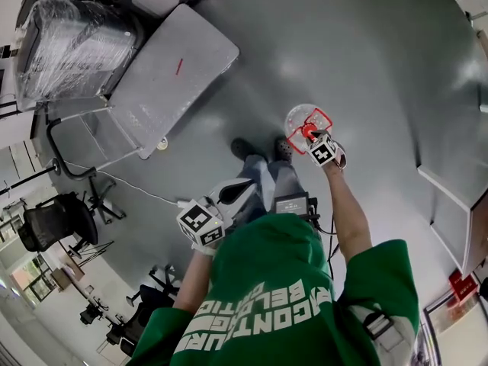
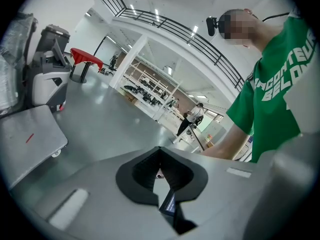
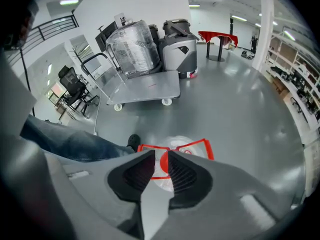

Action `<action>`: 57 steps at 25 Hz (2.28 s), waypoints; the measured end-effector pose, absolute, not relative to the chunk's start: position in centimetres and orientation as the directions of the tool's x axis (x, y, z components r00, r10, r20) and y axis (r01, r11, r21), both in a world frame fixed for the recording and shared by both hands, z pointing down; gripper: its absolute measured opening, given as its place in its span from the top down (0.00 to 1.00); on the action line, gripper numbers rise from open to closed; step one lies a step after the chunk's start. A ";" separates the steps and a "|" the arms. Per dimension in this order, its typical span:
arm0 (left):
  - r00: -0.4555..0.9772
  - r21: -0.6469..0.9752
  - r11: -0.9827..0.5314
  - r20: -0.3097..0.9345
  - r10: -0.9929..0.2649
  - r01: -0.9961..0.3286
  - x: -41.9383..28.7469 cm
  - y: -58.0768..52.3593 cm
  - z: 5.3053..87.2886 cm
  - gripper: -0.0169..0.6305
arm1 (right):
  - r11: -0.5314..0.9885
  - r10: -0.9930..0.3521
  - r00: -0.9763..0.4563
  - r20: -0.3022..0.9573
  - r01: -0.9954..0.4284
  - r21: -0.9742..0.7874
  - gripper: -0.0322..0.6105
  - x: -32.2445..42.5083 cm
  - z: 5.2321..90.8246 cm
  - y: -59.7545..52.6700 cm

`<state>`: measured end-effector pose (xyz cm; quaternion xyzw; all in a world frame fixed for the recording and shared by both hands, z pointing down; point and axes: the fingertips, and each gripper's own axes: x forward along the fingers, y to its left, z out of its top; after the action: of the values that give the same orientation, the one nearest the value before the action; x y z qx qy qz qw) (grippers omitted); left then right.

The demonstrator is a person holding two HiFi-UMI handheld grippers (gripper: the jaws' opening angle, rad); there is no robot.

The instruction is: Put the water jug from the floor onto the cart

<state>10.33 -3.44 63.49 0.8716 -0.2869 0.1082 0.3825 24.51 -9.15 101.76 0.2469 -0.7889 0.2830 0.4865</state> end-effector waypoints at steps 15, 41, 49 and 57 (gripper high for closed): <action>0.826 0.640 -0.525 0.393 -0.403 -0.561 12.2 -2.0 64.9 0.95 | 0.650 -0.126 -0.343 0.931 -0.738 -0.184 0.58 25.8 105.1 -7.9; 0.814 0.714 -0.407 0.425 -0.396 -0.570 12.4 -1.7 69.5 0.95 | 0.682 -0.157 -0.233 0.960 -0.729 -0.065 0.52 25.3 110.5 -9.0; 0.798 0.715 -0.378 0.434 -0.418 -0.588 10.9 -1.8 70.0 0.95 | 0.693 -0.134 -0.197 0.971 -0.719 -0.050 0.49 26.0 111.5 -7.9; 0.777 0.710 -0.355 0.442 -0.447 -0.608 9.6 -1.7 70.7 0.95 | 0.657 -0.104 -0.166 0.981 -0.751 -0.058 0.49 26.6 112.3 -8.9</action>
<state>9.59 -1.73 70.67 0.8187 -0.3223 0.0862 0.4674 26.61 -8.88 112.29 0.3017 -0.7092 0.2834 0.5708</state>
